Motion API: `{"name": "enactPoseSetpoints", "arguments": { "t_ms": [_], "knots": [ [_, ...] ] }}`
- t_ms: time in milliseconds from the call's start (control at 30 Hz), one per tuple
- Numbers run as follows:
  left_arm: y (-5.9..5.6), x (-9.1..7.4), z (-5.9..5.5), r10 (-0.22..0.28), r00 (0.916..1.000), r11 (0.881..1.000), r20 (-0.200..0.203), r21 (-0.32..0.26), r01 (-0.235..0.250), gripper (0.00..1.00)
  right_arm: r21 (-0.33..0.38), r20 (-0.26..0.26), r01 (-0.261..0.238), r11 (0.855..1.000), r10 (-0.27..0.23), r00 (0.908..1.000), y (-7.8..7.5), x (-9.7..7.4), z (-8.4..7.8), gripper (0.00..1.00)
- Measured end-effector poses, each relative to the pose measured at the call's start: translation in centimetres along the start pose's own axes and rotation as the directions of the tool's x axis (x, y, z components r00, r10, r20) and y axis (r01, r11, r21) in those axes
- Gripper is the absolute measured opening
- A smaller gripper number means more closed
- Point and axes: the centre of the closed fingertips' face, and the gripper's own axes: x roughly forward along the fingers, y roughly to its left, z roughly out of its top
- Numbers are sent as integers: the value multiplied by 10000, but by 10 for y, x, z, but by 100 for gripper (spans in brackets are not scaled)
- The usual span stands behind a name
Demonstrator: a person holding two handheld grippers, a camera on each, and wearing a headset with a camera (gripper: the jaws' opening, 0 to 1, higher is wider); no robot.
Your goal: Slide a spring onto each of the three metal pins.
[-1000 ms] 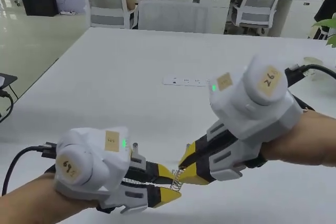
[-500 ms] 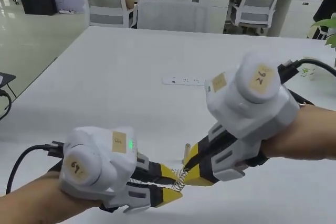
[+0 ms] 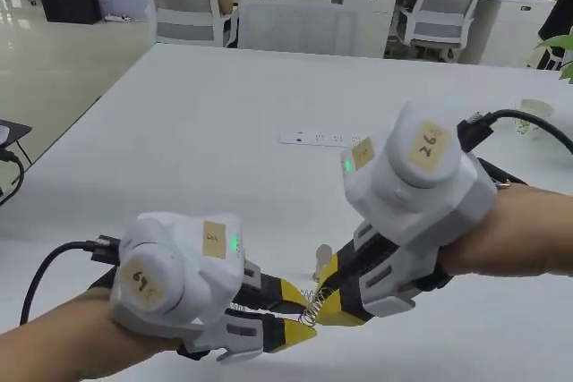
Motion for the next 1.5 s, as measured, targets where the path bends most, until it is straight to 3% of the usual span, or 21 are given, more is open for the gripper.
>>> {"name": "enactPoseSetpoints", "arguments": {
  "t_ms": [267, 300, 500, 833, 1067, 1500],
  "knots": [
    [-1, 1, 7, -44, 10000, 10000, 24, 52, 44, 2, -53, -213, -136, 9999, 134, 9997, 1, 3, -2, 9],
    [-2, 2, 6, -66, 9999, 9999, -147, 111, 67, 2, -75, -244, -130, 9999, 128, 9996, 1, 3, -3, 9],
    [-1, 4, 6, -18, 10000, 9999, 32, 106, 18, 2, -69, -388, -138, 9999, 135, 9992, 0, 3, -5, 9],
    [4, 3, 6, 5, 9994, 9990, 349, -439, 10, 3, -17, -440, -142, 9999, 142, 9989, -3, 3, -4, 9],
    [8, -2, 1, 88, 9989, 9955, 459, -947, -44, 9, 60, -482, -74, 10000, 77, 9988, -7, 1, -7, 9],
    [19, -20, -7, 716, 9953, 9814, 651, -1831, -586, 23, 346, -582, 192, 9992, -172, 9982, -18, -8, -17, 9]
  ]
}}
